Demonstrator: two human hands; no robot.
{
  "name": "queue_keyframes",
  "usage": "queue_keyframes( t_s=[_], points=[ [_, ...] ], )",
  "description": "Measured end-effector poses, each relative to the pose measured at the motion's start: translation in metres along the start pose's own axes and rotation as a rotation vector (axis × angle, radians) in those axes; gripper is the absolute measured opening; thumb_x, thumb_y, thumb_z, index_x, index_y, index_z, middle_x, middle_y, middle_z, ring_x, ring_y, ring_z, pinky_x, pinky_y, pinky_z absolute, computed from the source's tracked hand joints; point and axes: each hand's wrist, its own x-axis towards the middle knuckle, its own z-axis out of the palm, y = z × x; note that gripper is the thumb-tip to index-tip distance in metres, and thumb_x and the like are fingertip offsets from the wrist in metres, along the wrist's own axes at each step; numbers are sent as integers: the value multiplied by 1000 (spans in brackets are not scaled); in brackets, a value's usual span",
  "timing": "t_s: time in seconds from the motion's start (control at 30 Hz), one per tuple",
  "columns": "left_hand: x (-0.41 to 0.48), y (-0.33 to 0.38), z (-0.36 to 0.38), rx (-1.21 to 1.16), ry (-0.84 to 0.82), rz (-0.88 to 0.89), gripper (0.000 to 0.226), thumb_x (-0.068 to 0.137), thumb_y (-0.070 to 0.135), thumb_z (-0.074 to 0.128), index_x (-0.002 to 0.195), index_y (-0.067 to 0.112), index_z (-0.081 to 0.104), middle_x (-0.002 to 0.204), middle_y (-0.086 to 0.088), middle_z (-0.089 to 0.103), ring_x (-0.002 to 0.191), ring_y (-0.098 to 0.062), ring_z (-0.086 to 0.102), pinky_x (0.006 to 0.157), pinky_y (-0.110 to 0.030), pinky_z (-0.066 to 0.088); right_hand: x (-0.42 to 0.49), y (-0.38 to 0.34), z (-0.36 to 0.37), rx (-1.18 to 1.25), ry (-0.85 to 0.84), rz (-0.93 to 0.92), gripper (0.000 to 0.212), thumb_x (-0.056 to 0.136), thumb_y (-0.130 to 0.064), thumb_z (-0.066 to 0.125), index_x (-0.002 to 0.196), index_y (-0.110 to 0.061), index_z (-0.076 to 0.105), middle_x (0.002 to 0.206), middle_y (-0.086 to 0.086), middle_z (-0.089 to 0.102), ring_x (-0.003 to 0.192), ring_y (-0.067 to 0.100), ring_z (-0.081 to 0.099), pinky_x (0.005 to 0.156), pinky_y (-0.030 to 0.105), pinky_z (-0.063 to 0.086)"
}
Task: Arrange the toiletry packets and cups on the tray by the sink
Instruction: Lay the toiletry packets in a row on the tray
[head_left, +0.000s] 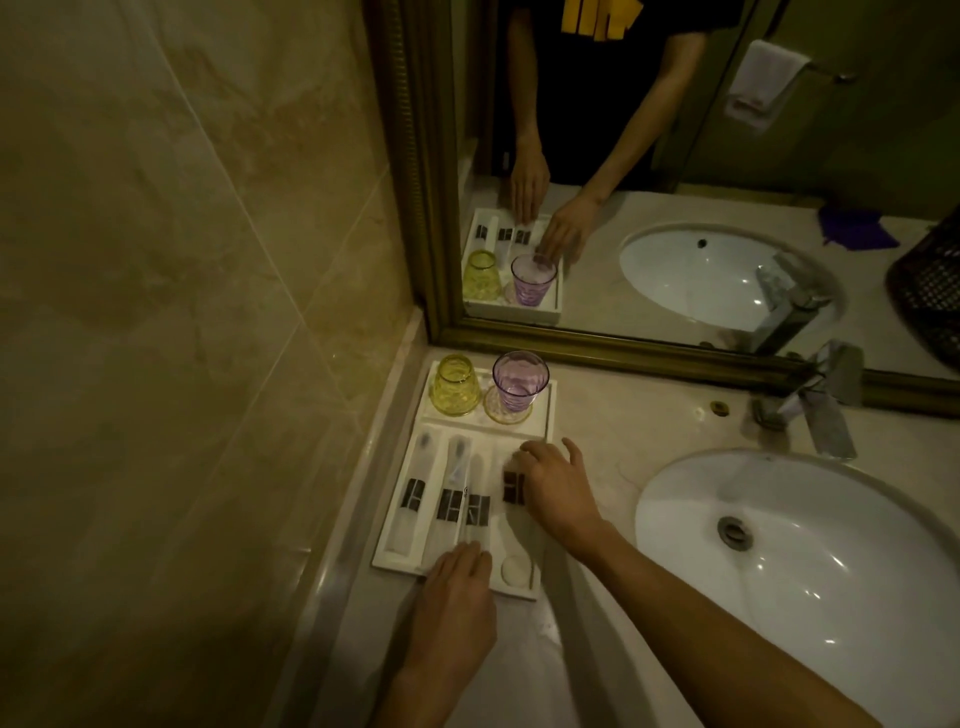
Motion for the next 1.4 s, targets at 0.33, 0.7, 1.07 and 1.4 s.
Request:
queue_keyframes(
  t_s=[0.33,0.7,1.07,1.4],
  points=[
    [2,-2,1,-21,-1,2,53,100,22,40,153,15,32,163,-3,30,151,-15,22,123,-29,19,19,6,-6,-99,-111,6,30,90,-16,57,121,-17,61,128,6,62,121,25,58,120,58,16],
    [6,-4,0,-54,20,21,55,100,22,43,154,12,31,166,-3,24,153,-12,16,122,-26,19,14,-24,10,0,-100,-259,36,84,-10,55,117,-17,68,123,3,63,115,28,59,114,52,27],
    [-6,-19,0,24,74,-163,50,100,30,42,148,16,42,158,-5,40,147,-17,32,120,-30,22,-1,-36,20,83,-43,-397,47,93,-24,61,140,-27,55,150,4,51,137,25,49,116,60,29],
    [-7,-30,2,67,55,-114,51,97,32,52,143,10,52,152,-9,49,144,-21,41,118,-37,30,-2,-40,33,90,-97,-324,41,100,-25,52,140,-24,57,150,6,50,136,27,52,116,63,20]
  ],
)
